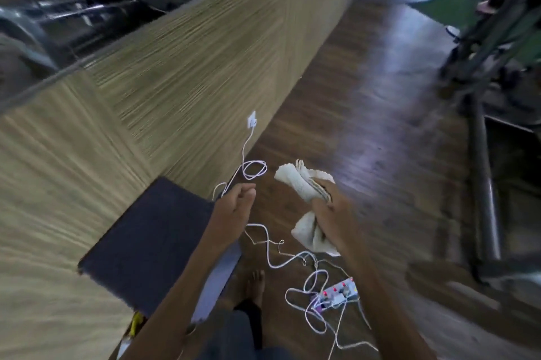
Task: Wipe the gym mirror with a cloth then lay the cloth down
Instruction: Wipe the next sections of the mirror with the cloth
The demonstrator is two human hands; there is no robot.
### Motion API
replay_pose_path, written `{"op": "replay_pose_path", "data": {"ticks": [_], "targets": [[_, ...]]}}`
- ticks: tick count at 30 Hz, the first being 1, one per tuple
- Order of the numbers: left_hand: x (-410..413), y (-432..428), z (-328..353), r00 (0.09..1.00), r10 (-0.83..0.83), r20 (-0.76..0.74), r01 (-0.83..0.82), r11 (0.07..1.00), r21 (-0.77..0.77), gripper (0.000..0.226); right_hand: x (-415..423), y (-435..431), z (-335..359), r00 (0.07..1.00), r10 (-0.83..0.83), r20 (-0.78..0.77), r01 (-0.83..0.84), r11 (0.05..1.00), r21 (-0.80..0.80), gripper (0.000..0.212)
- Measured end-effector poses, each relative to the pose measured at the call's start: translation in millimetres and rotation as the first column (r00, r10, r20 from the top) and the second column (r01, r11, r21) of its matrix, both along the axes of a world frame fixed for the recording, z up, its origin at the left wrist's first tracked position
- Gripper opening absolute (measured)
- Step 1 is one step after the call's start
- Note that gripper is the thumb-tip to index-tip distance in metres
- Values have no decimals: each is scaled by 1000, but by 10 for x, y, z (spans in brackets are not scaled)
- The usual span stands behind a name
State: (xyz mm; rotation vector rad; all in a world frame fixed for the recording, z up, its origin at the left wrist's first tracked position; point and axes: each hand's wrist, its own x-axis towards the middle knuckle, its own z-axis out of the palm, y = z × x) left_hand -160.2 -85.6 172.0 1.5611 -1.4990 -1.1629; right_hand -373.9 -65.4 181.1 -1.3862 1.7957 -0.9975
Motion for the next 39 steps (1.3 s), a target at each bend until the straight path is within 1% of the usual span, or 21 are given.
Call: {"op": "replay_pose_path", "data": {"ticks": [2, 6, 8, 9, 12, 14, 15, 17, 19, 21, 22, 24, 25, 26, 27, 29, 31, 32, 34, 37, 39], "targets": [[-20, -308, -10, 1000, 14, -7, -14, 1000, 0, 15, 4, -278, 20, 999, 35, 24, -35, 999, 0, 43], [-37, -1164, 60, 996, 92, -11, -92, 996, -7, 14, 48, -1164, 151, 989, 142, 27, -142, 990, 2, 47], [-26, -1574, 193, 991, 127, -36, -128, 991, -23, 18, 125, -1643, 263, 978, 200, 60, -199, 980, -11, 41], [-11, -1775, 273, 989, 145, -35, -146, 988, -39, 19, 175, -1879, 332, 973, 222, 59, -221, 975, -24, 40], [56, -2377, 545, 976, 217, -26, -219, 966, -135, 11, 332, -2614, 537, 964, 262, 31, -259, 962, -83, 47], [93, -2779, 735, 961, 267, -71, -276, 944, -181, 4, 414, -3083, 641, 958, 284, 36, -278, 952, -125, 45], [82, -2944, 832, 954, 283, -101, -298, 934, -197, 9, 441, -3276, 688, 955, 292, 46, -283, 948, -145, 44], [60, -3254, 1001, 951, 296, -93, -310, 905, -291, 34, 500, -3604, 784, 945, 323, 57, -306, 931, -197, 41], [61, -3601, 1239, 957, 291, -9, -274, 888, -369, 52, 542, -3966, 949, 939, 342, 40, -318, 906, -278, 37], [86, -3955, 1532, 953, 292, 77, -219, 843, -491, 54, 544, -4358, 1234, 942, 335, 37, -296, 876, -381, 33], [106, -4140, 1714, 940, 307, 145, -178, 808, -561, 57, 525, -4560, 1421, 940, 339, 29, -292, 847, -445, 32], [140, -4501, 2160, 870, 362, 335, -43, 732, -680, 62, 471, -4986, 1833, 940, 342, 10, -272, 765, -583, 32], [155, -4625, 2371, 830, 391, 398, 17, 694, -720, 60, 443, -5172, 2030, 939, 343, 13, -255, 722, -643, 33], [160, -4790, 2653, 788, 445, 427, 62, 632, -773, 55, 417, -5420, 2308, 937, 350, 11, -238, 660, -712, 35], [154, -4937, 2921, 746, 506, 433, 98, 559, -823, 50, 398, -5649, 2580, 934, 356, 1, -228, 601, -766, 37], [100, -5231, 3484, 653, 642, 402, 179, 385, -906, 41, 364, -6130, 3127, 931, 360, -59, -239, 480, -844, 43], [24, -5520, 3989, 569, 751, 335, 247, 232, -941, 38, 321, -6583, 3624, 926, 346, -151, -266, 311, -913, 49], [-25, -5664, 4225, 512, 800, 312, 282, 187, -941, 38, 277, -6821, 3846, 922, 326, -208, -288, 217, -933, 52], [-159, -5946, 4634, 372, 892, 258, 338, 129, -932, 39, 170, -7326, 4254, 913, 255, -320, -341, 44, -939, 57], [-447, -6412, 5172, 235, 953, 192, 426, 77, -901, 40, -130, -8087, 4878, 899, 132, -419, -398, -158, -904, 56], [-553, -6676, 5454, 183, 960, 214, 441, 114, -890, 41, -309, -8524, 5246, 894, 30, -447, -426, -249, -870, 56]]}}
